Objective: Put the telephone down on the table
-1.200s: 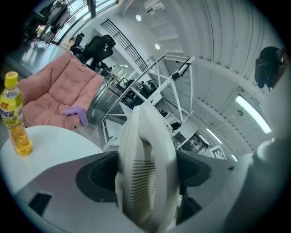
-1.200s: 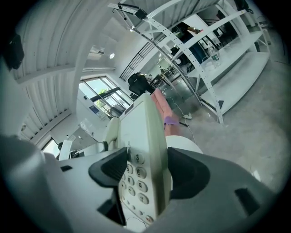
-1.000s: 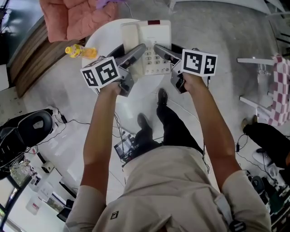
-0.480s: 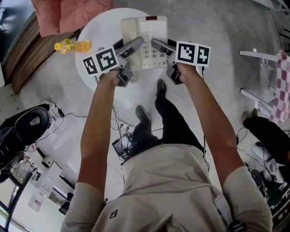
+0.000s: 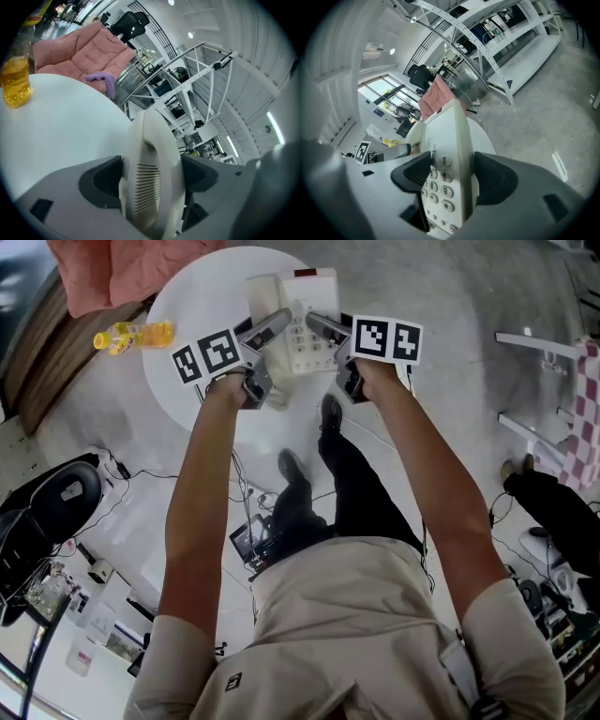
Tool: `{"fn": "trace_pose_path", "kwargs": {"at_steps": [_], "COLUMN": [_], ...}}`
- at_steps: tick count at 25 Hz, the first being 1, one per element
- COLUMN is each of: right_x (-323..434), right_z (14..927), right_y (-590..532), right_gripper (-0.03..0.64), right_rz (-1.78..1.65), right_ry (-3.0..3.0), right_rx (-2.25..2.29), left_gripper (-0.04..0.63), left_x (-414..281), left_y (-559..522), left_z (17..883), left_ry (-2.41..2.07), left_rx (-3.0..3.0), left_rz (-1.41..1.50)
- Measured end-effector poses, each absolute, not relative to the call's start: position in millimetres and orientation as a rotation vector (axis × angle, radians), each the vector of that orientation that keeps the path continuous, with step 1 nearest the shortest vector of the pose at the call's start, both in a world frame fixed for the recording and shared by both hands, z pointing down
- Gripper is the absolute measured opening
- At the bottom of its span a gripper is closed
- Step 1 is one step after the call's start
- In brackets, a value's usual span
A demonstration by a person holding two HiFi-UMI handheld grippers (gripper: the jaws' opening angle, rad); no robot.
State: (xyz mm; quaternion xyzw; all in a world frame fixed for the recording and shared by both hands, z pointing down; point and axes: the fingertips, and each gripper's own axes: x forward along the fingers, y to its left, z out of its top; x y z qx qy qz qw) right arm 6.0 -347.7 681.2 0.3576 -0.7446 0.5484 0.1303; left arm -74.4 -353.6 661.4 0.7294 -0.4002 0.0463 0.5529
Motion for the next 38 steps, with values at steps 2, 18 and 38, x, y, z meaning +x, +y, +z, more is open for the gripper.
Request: {"fn": "trace_pose_path", "kwargs": {"at_steps": [2, 18, 38], "right_x": [5.4, -3.2, 7.7], "right_z": [689.5, 724.8, 709.9], "right_y": [-347.8, -349.2, -347.5], "right_gripper": [0.272, 0.278, 0.272], "right_rz": [1.599, 1.465, 1.236], "right_ry": [-2.148, -2.113, -2.108], "right_rx": [1.039, 1.038, 1.051], "left_gripper": [0.376, 0.376, 0.374], "left_x": [-75.1, -83.2, -95.0], "left_y": [-354.2, -350.7, -336.7], "left_z": [669.6, 710.3, 701.5], "left_ry": [-0.95, -0.995, -1.064], "left_rx": [1.708, 1.682, 1.728], "left_rz": [0.115, 0.225, 0.254]}}
